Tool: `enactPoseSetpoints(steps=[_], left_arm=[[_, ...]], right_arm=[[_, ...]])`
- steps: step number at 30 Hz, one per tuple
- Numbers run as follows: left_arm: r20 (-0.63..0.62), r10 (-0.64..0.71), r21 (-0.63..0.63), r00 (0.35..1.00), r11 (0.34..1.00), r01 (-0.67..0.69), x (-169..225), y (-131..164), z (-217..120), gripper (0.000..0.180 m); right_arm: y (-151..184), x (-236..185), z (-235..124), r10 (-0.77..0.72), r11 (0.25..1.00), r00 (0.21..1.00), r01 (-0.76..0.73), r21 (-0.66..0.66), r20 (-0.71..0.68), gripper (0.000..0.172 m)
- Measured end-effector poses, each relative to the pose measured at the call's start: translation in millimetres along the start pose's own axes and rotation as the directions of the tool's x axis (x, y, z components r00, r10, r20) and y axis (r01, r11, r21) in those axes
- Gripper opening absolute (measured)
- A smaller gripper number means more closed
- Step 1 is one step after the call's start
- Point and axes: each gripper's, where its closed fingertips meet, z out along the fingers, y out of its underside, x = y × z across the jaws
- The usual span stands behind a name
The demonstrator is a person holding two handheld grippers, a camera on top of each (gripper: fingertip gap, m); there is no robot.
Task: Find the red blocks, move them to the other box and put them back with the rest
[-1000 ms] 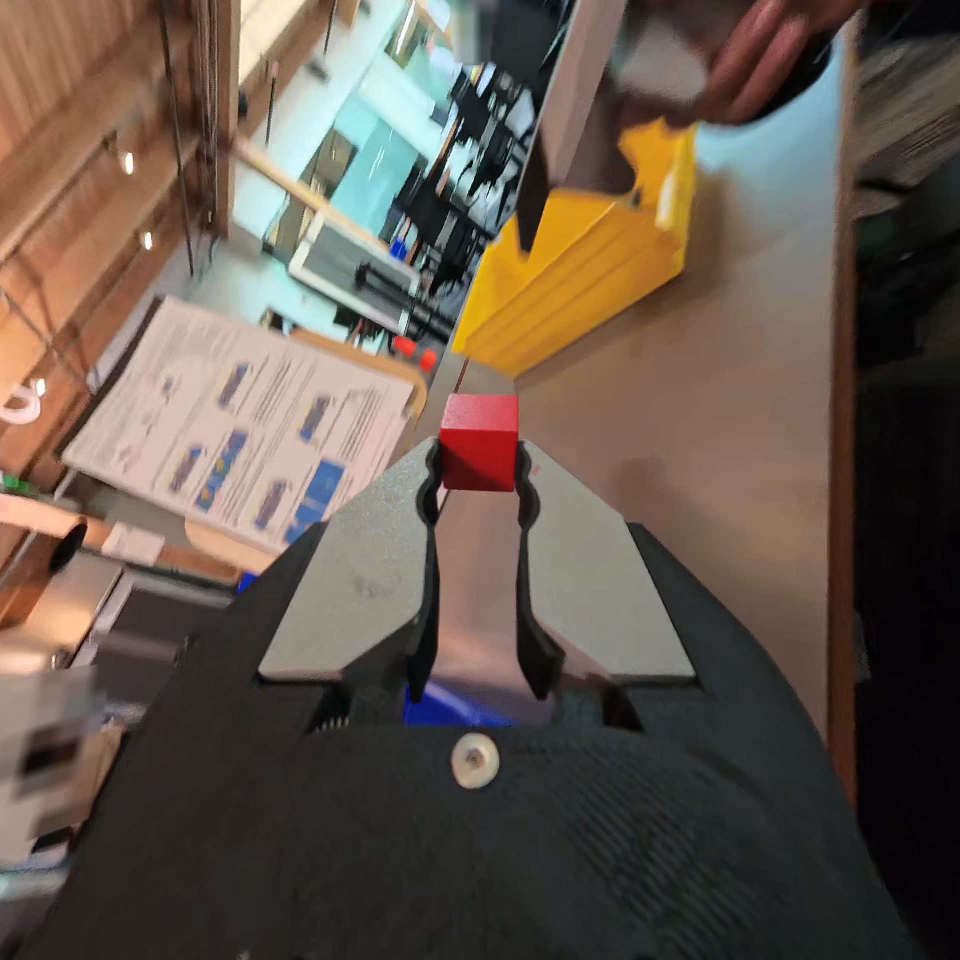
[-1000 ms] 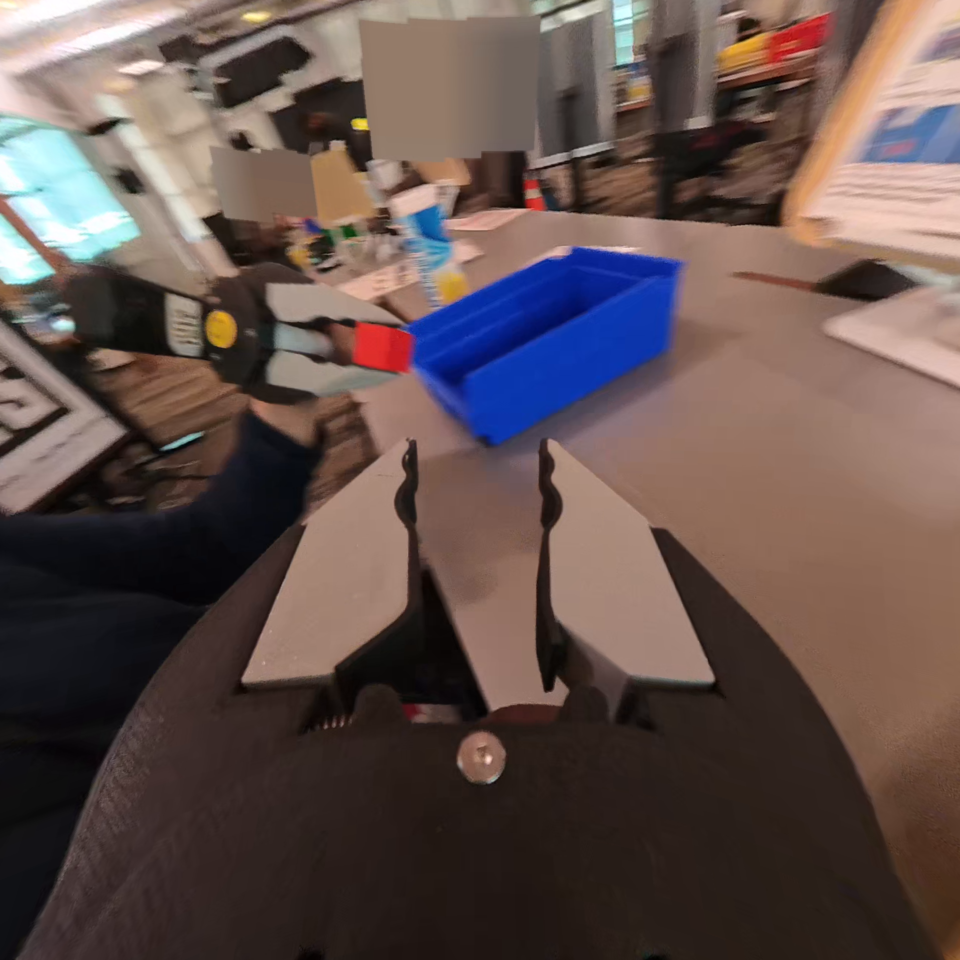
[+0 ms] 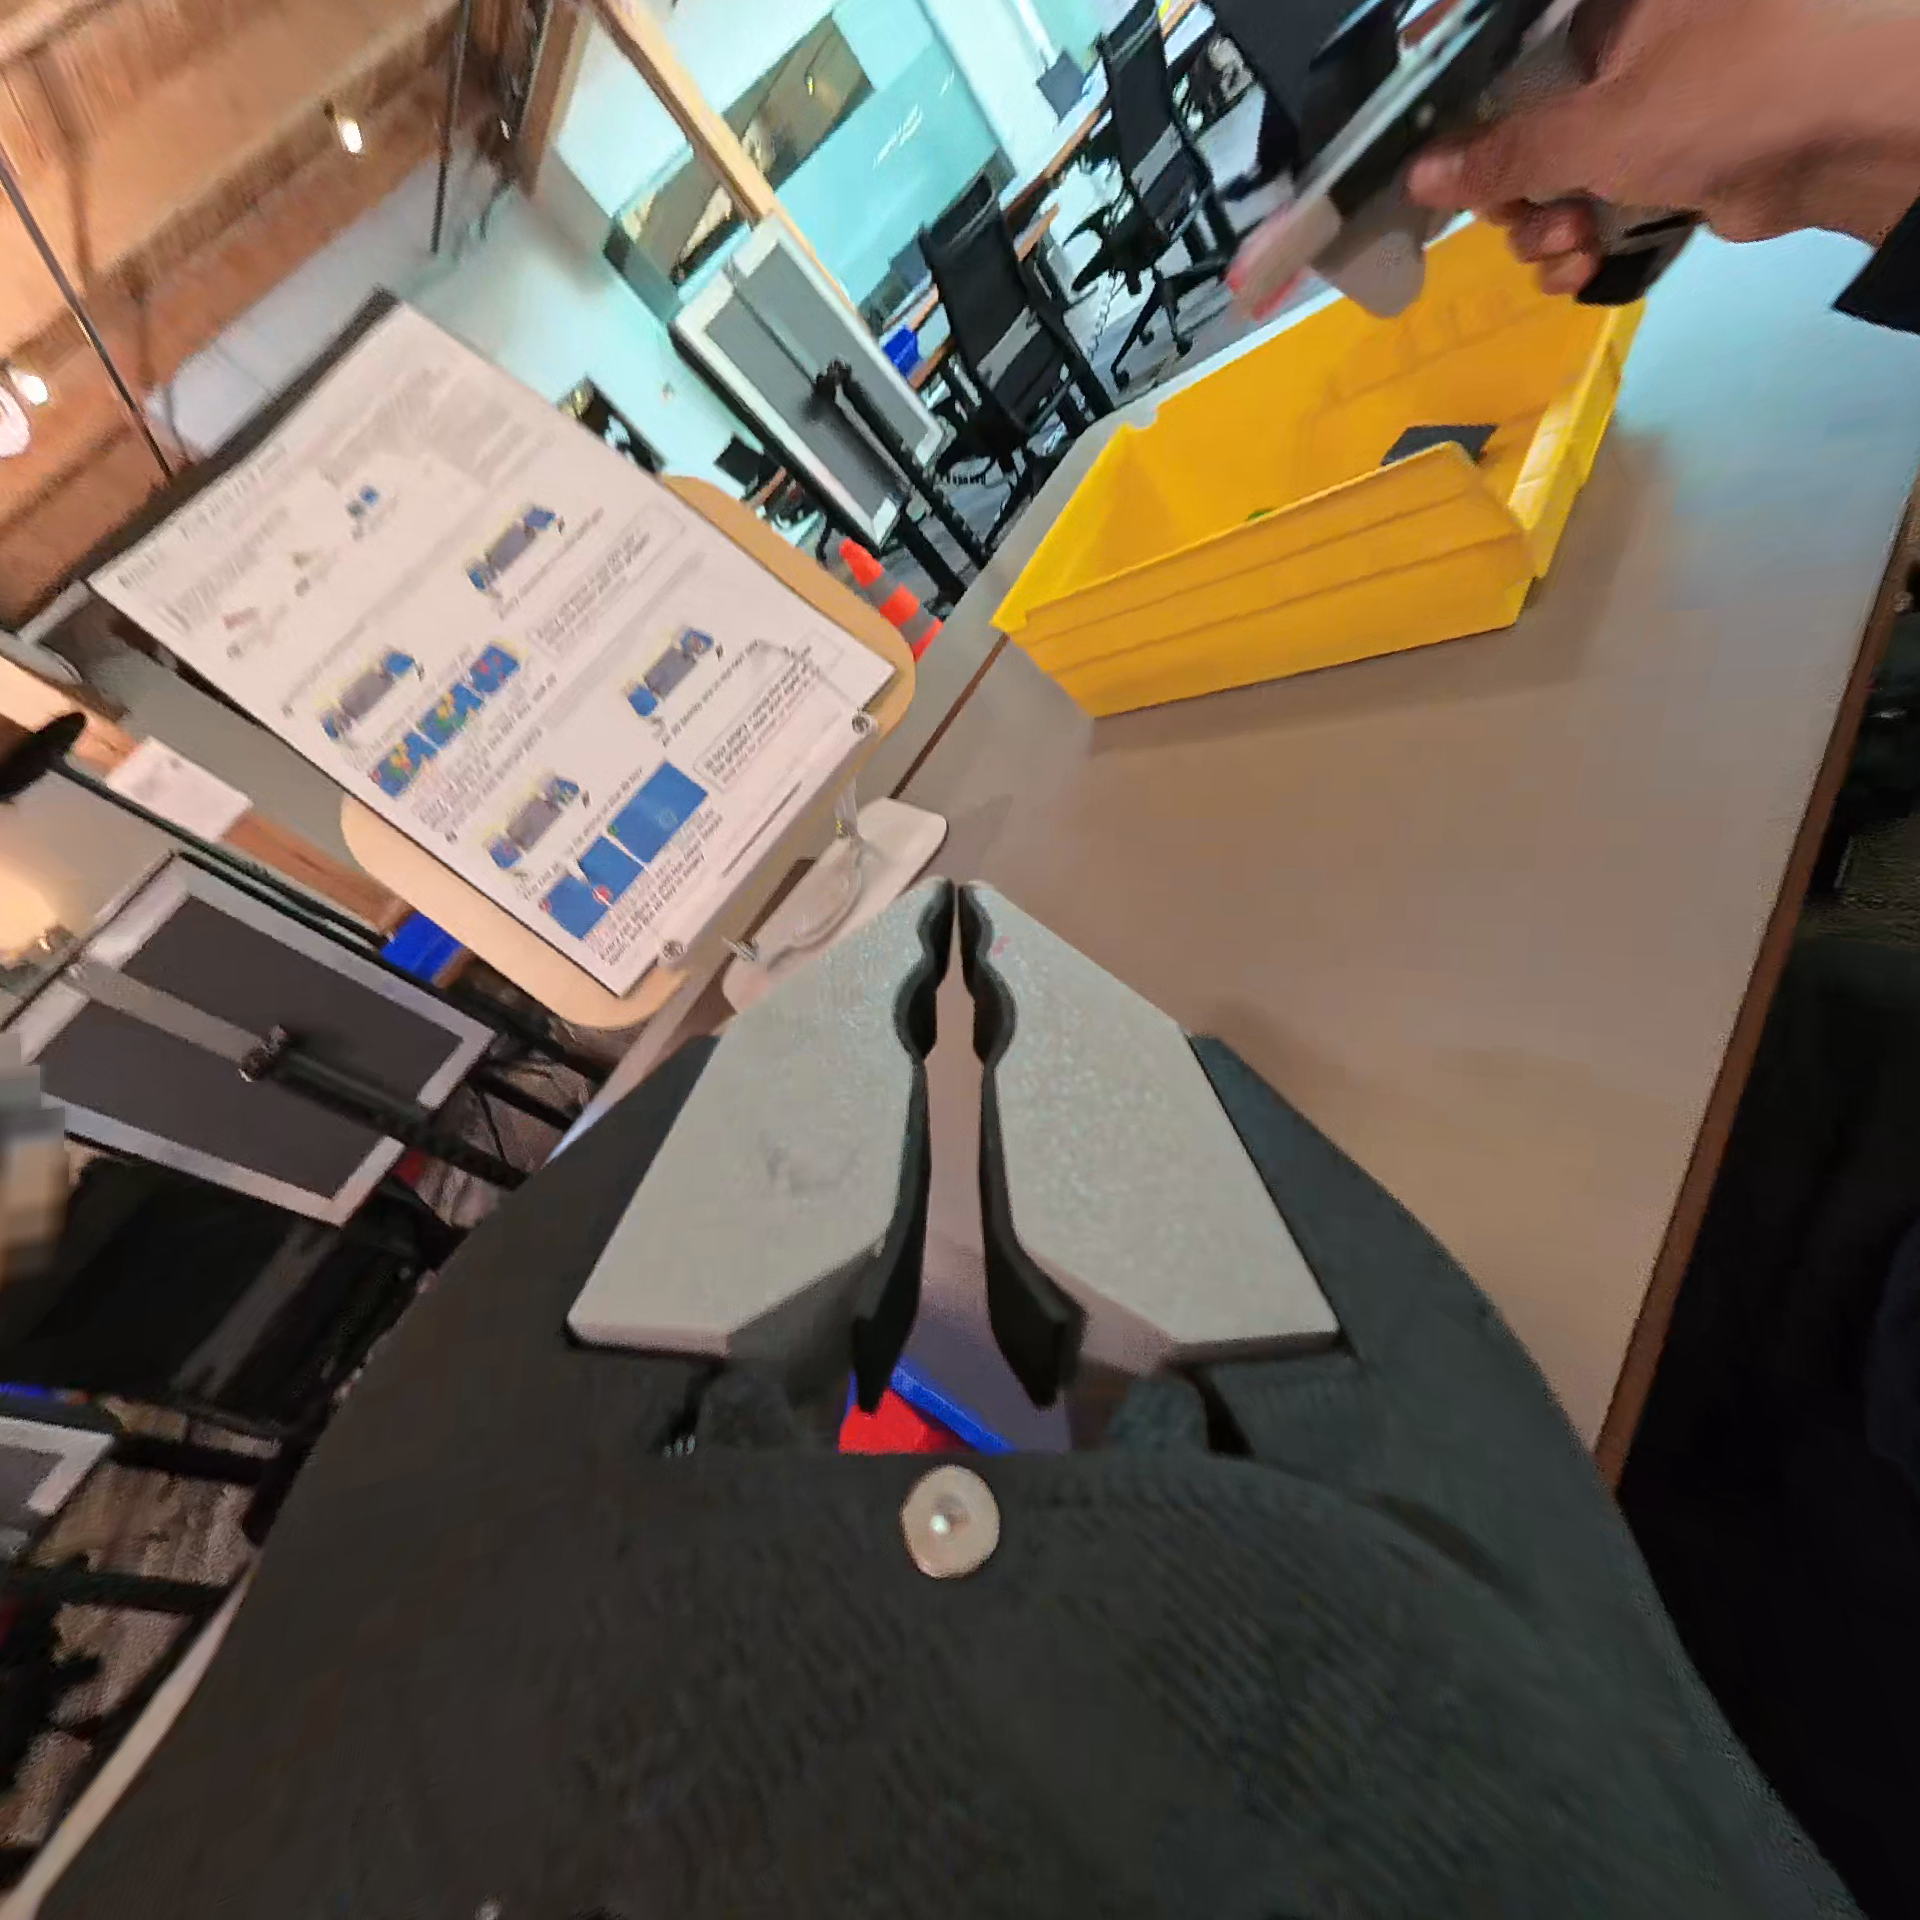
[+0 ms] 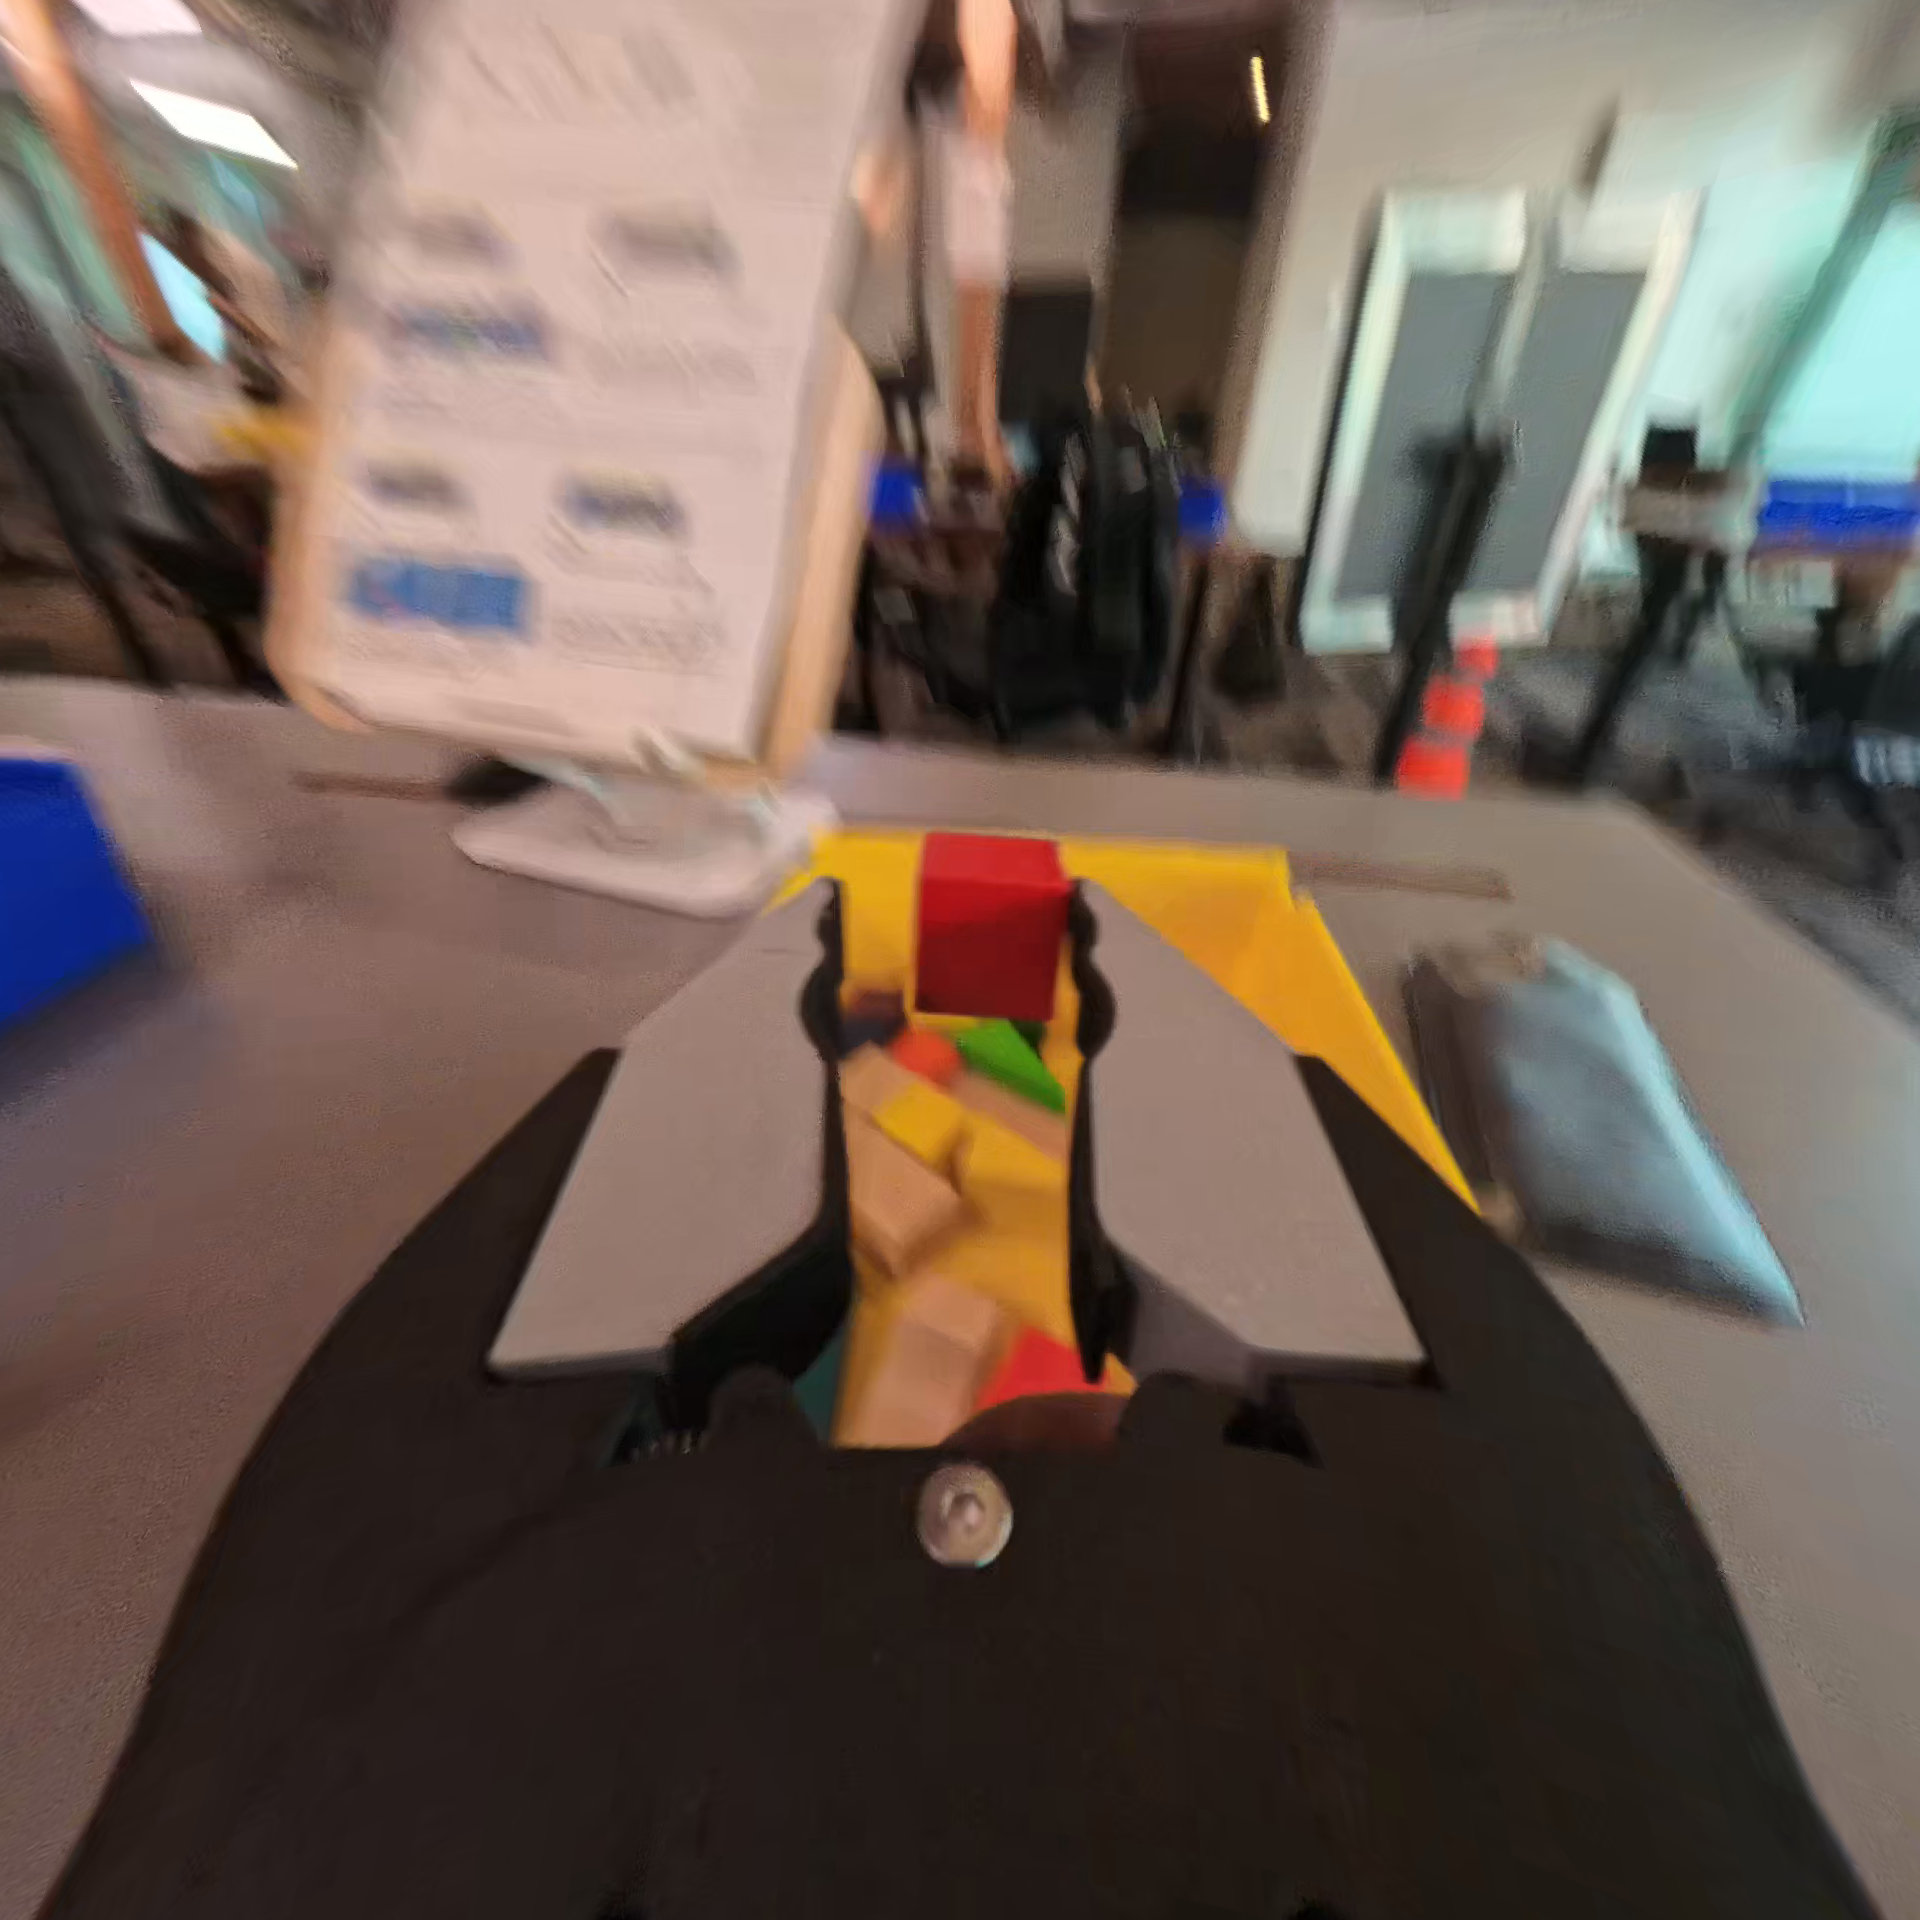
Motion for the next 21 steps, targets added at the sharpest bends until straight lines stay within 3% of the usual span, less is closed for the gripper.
enactPoseSetpoints(steps=[1,3,6,10,14,18,21], left_arm=[[0.004,-0.021,-0.022,1.000,1.000,0.021,-1.8,5.9,3.2,0.000],[0.010,-0.045,-0.089,0.999,0.995,0.046,-5.0,19.7,8.5,0.004],[0.041,-0.109,-0.155,0.993,0.981,0.114,-16.4,37.3,13.3,0.010],[0.048,-0.280,-0.245,0.959,0.927,0.283,-29.4,68.0,11.8,0.018],[0.122,-0.392,-0.385,0.912,0.828,0.408,-52.8,117.8,-7.1,0.030],[0.176,-0.533,-0.441,0.827,0.709,0.551,-83.7,170.6,-17.2,0.044],[0.235,-0.551,-0.525,0.801,0.622,0.581,-107.9,219.4,-13.4,0.046]], right_arm=[[28.5,11.8,11.6,0.036,0.988,0.999,-0.035,-0.151,0.005,0.057],[46.8,13.8,12.7,0.093,0.967,0.992,-0.069,-0.246,0.088,0.044],[20.7,25.0,-6.5,0.139,0.983,0.983,-0.123,-0.134,0.119,0.036],[4.5,15.9,-30.9,0.232,0.970,0.947,-0.208,-0.127,0.221,0.044],[-10.9,-4.7,-50.5,0.184,0.981,0.943,-0.161,-0.104,0.277,0.044],[-24.4,-26.2,-64.3,0.107,0.994,0.945,-0.091,-0.065,0.308,0.043],[-29.3,-44.2,-69.3,0.083,0.996,0.934,-0.069,-0.053,0.347,0.043]])
